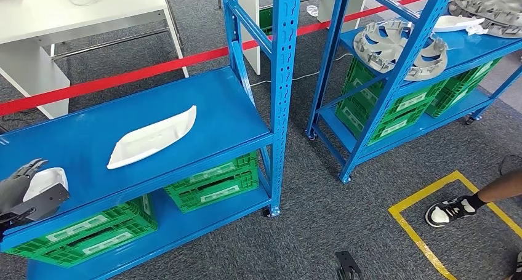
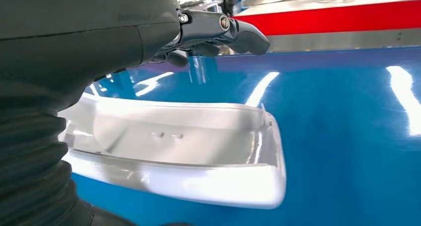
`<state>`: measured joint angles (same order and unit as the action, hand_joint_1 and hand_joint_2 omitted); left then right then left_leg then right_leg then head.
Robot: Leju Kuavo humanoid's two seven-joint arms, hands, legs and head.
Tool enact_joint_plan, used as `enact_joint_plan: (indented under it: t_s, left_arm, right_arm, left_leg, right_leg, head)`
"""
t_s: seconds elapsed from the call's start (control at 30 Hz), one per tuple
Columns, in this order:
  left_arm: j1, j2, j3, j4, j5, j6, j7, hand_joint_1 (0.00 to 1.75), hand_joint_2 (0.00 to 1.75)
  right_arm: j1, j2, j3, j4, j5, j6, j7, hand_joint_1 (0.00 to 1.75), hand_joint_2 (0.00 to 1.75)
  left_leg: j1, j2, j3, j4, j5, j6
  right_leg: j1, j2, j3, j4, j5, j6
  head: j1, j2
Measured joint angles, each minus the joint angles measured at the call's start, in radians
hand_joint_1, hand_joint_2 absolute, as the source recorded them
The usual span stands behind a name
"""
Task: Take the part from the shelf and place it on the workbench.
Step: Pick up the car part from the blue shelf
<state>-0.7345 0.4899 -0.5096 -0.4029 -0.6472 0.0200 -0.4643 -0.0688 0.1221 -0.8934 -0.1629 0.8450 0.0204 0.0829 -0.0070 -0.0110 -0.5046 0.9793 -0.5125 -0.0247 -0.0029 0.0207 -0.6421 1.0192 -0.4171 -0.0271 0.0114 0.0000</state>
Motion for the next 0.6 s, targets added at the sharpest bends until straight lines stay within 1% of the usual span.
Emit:
enact_joint_plan:
  t_s: [0.03, 0.07, 0.13, 0.17, 0.2, 0.23, 0.6]
  left_arm:
    - [-0.003, -0.003, -0.001, 0.004, -0.01, 0.001, 0.008, 0.13, 1.75]
    - [-0.006, -0.006, -0.001, 0.009, -0.017, 0.001, 0.013, 0.32, 1.75]
    - [-0.013, -0.011, -0.002, 0.016, -0.024, 0.001, 0.018, 1.12, 1.75]
    - [-0.016, -0.014, -0.002, 0.02, -0.025, 0.001, 0.019, 1.48, 1.75]
    - [-0.018, -0.016, -0.002, 0.023, -0.027, 0.001, 0.021, 1.71, 1.75]
    - [-0.02, -0.018, -0.002, 0.026, -0.029, 0.001, 0.021, 1.75, 1.75]
    - [-0.025, -0.026, -0.004, 0.048, -0.038, 0.003, 0.013, 1.75, 1.75]
  right_arm:
    - [0.0, 0.0, 0.0, 0.0, 0.0, -0.001, 0.0, 0.0, 0.0]
    - [0.0, 0.0, -0.001, 0.0, 0.0, -0.002, 0.001, 0.0, 0.0]
    - [0.0, 0.0, -0.002, 0.0, 0.0, -0.003, 0.003, 0.0, 0.0]
    - [0.0, 0.0, -0.003, 0.0, 0.0, -0.004, 0.003, 0.0, 0.0]
    - [0.0, 0.0, -0.004, 0.0, 0.0, -0.004, 0.004, 0.0, 0.0]
    - [0.0, 0.0, -0.005, 0.0, 0.0, -0.004, 0.004, 0.0, 0.0]
    - [0.0, 0.0, -0.017, 0.0, 0.0, -0.003, 0.0, 0.0, 0.0]
  left_leg:
    - [0.0, 0.0, 0.0, 0.0, 0.0, 0.0]
    - [0.0, 0.0, 0.0, 0.0, 0.0, 0.0]
    - [0.0, 0.0, 0.0, 0.0, 0.0, 0.0]
    - [0.0, 0.0, 0.0, 0.0, 0.0, 0.0]
    - [0.0, 0.0, 0.0, 0.0, 0.0, 0.0]
    - [0.0, 0.0, 0.0, 0.0, 0.0, 0.0]
    - [0.0, 0.0, -0.001, 0.0, 0.0, 0.0]
  right_leg:
    - [0.0, 0.0, 0.0, 0.0, 0.0, 0.0]
    - [0.0, 0.0, 0.0, 0.0, 0.0, 0.0]
    - [0.0, 0.0, 0.0, 0.0, 0.0, 0.0]
    - [0.0, 0.0, 0.0, 0.0, 0.0, 0.0]
    - [0.0, 0.0, 0.0, 0.0, 0.0, 0.0]
    - [0.0, 0.0, 0.0, 0.0, 0.0, 0.0]
    - [0.0, 0.0, 0.0, 0.0, 0.0, 0.0]
  head:
    - [0.0, 0.0]
    - [0.0, 0.0]
    - [0.0, 0.0]
    - [0.0, 0.0]
    - [0.0, 0.0]
    - [0.0, 0.0]
    - [0.0, 0.0]
